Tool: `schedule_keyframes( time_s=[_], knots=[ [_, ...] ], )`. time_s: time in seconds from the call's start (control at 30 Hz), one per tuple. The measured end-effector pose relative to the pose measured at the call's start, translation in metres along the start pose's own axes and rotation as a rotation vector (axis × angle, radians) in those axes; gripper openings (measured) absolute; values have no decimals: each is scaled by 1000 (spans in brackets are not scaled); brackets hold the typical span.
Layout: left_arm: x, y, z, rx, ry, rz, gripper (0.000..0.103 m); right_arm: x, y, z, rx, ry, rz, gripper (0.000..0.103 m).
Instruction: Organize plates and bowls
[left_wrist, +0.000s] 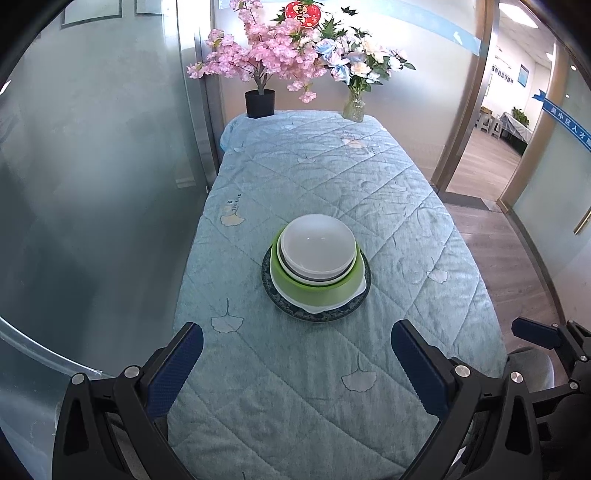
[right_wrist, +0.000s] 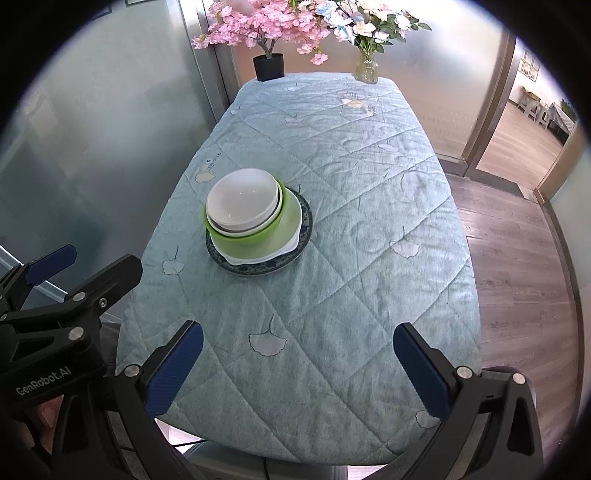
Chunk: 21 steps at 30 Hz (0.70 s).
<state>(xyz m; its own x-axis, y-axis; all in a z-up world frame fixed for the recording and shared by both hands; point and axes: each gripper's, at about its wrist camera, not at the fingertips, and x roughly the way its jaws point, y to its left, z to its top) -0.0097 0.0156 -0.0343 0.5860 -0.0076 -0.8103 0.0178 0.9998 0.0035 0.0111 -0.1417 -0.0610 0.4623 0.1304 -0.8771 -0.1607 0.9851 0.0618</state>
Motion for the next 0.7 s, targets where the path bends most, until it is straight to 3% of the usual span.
schedule_keyframes(
  time_s=[0.7],
  knots=[
    [9, 8, -9, -5, 14, 5, 102, 7, 4, -5, -5, -2, -9, 102]
  ],
)
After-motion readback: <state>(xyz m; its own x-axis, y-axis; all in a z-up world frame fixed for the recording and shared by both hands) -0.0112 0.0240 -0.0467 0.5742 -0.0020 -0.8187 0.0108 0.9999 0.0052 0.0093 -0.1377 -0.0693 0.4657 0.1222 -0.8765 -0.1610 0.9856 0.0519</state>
